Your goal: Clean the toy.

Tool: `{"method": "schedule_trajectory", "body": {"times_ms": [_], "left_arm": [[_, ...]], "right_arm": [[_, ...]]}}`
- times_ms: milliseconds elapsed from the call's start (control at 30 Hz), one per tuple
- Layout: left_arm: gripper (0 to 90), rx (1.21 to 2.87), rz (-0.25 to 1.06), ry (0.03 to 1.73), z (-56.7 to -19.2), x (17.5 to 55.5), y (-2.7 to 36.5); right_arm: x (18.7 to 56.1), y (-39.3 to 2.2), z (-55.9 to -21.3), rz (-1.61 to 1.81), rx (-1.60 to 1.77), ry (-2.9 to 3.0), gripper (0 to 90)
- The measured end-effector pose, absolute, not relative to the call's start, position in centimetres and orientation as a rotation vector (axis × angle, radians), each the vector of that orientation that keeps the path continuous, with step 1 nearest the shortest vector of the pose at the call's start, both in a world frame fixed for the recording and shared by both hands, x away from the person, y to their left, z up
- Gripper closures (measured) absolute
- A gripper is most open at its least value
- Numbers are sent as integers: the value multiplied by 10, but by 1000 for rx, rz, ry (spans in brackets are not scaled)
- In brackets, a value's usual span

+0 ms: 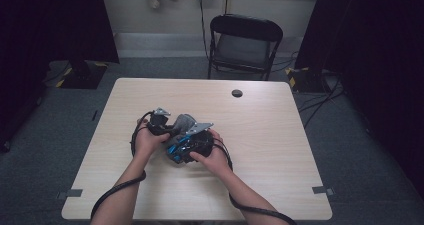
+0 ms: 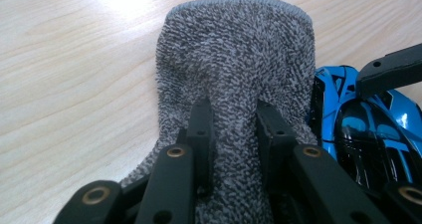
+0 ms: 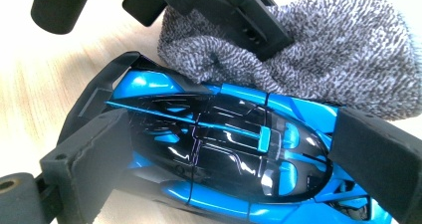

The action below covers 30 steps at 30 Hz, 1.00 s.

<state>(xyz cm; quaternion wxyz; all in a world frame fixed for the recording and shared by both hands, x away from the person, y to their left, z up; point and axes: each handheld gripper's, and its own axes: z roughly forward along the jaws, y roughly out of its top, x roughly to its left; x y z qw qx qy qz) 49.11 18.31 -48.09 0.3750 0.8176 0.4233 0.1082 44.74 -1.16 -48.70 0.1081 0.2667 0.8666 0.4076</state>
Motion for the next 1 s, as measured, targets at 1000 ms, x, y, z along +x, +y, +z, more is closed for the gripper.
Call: {"method": "schedule_trajectory", "body": {"times_ms": [1000], "left_arm": [[770, 2175, 187, 1114, -463, 457, 226]], "right_arm": [[449, -8, -485, 1161, 780, 2581, 23]]}}
